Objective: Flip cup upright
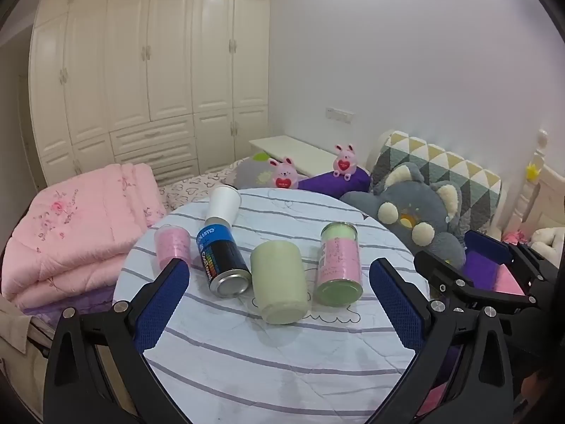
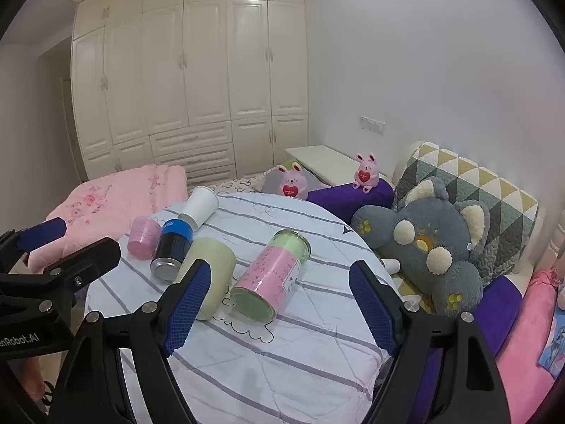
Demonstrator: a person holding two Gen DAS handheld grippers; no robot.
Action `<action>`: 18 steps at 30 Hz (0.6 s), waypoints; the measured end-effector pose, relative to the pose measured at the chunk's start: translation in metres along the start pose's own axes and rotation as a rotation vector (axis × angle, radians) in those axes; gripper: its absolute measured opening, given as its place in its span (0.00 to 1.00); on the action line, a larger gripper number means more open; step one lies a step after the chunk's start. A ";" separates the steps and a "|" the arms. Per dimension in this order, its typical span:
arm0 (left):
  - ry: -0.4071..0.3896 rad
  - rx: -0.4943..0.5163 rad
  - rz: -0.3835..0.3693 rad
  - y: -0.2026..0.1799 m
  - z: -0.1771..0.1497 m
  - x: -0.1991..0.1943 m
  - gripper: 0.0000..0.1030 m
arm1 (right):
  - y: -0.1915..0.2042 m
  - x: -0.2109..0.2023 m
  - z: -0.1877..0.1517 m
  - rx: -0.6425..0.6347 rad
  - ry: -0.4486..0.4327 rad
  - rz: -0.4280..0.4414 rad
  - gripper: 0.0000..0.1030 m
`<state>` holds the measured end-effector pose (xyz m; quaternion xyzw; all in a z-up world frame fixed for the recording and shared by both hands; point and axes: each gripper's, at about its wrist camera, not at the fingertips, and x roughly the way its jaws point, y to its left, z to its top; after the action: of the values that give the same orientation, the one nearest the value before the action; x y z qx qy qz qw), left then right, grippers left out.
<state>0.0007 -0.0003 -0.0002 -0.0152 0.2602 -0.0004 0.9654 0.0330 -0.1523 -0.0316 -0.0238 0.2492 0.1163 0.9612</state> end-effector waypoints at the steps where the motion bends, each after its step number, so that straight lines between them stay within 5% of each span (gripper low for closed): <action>1: -0.002 -0.003 -0.006 0.000 0.000 0.000 1.00 | 0.000 0.000 0.000 -0.003 0.001 -0.003 0.80; 18: 0.001 0.000 0.000 -0.003 -0.003 -0.002 1.00 | -0.001 0.000 -0.003 0.004 0.011 0.003 0.80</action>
<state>-0.0023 -0.0039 -0.0018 -0.0153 0.2604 -0.0002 0.9654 0.0315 -0.1537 -0.0342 -0.0223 0.2547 0.1170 0.9597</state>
